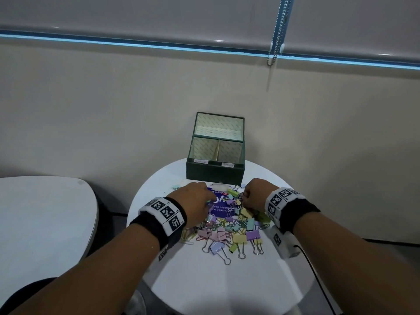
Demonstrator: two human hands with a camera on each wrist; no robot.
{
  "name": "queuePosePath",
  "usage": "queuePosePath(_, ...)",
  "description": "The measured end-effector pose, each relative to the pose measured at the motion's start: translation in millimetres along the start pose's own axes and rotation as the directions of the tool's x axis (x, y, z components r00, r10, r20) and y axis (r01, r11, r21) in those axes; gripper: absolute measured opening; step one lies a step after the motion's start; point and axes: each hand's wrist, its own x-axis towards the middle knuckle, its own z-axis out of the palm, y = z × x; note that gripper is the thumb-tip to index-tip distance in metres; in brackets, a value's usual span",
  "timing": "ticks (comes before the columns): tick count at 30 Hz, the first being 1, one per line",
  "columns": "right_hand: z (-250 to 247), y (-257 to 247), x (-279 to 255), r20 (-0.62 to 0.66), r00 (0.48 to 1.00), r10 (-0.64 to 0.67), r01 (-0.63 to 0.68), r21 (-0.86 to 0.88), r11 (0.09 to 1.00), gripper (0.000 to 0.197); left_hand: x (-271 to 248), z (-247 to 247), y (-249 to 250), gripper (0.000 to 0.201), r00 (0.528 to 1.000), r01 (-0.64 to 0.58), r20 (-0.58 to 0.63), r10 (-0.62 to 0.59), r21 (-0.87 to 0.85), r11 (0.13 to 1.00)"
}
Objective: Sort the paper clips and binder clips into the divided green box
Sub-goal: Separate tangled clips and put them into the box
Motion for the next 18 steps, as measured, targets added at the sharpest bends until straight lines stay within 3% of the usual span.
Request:
queuePosePath(4, -6.7, 1.7, -5.1, -0.059, 0.998, -0.006, 0.011, 0.084, 0.996, 0.021, -2.7, -1.2, 1.1, 0.032, 0.994, -0.08, 0.075, 0.082, -0.034, 0.996)
queuePosePath(7, -18.3, 2.2, -14.2, -0.121, 0.993, -0.007, 0.055, 0.393, 0.918, 0.015, -3.1, -0.5, 0.4, 0.032, 0.986, -0.086, 0.14, 0.086, -0.004, 0.996)
queuePosePath(8, -21.6, 1.6, -17.6, -0.101, 0.995, 0.015, 0.048, 0.59, 0.806, 0.015, -3.0, 0.2, 0.0, 0.032, 0.987, -0.08, 0.14, 0.079, 0.005, 0.997)
queuePosePath(9, -24.4, 0.4, -21.8, -0.041, 0.998, 0.042, 0.008, 0.807, 0.591, 0.015, -2.8, 1.0, -1.0, 0.031, 0.989, -0.071, 0.13, 0.069, 0.015, 0.997)
queuePosePath(10, -26.2, -1.7, -26.7, 0.042, 0.998, 0.05, -0.054, 0.956, 0.288, 0.014, -3.3, 1.0, -2.4, 0.029, 0.992, -0.06, 0.113, 0.057, 0.025, 0.998)
queuePosePath(11, -27.7, -2.7, -31.7, 0.11, 0.993, 0.037, -0.111, 0.994, 0.01, 0.015, -3.4, 1.3, -3.3, 0.029, 0.994, -0.047, 0.096, 0.044, 0.036, 0.998)
queuePosePath(12, -28.5, -2.4, -35.6, 0.154, 0.988, 0.015, -0.149, 0.972, -0.184, 0.016, -3.1, 0.9, -3.1, 0.029, 0.996, -0.039, 0.081, 0.035, 0.047, 0.998)
queuePosePath(14, -27.7, -1.4, -39.8, 0.193, 0.981, -0.027, -0.188, 0.9, -0.393, 0.018, -2.6, 0.4, -2.6, 0.03, 0.997, -0.032, 0.076, 0.028, 0.05, 0.998)
queuePosePath(16, -26.2, -0.4, -39.5, 0.216, 0.976, -0.036, -0.211, 0.879, -0.427, 0.016, -3.3, -1.0, -0.8, 0.034, 0.993, -0.036, 0.115, 0.03, 0.052, 0.998)
queuePosePath(17, -25.2, -0.4, -38.7, 0.228, 0.973, -0.029, -0.222, 0.904, -0.365, 0.014, -3.6, -1.2, -0.3, 0.036, 0.991, -0.039, 0.132, 0.031, 0.061, 0.997)
queuePosePath(18, -23.8, 0.1, -36.7, 0.226, 0.974, -0.01, -0.222, 0.945, -0.242, 0.011, -3.6, -1.0, -0.3, 0.037, 0.99, -0.04, 0.137, 0.031, 0.068, 0.997)
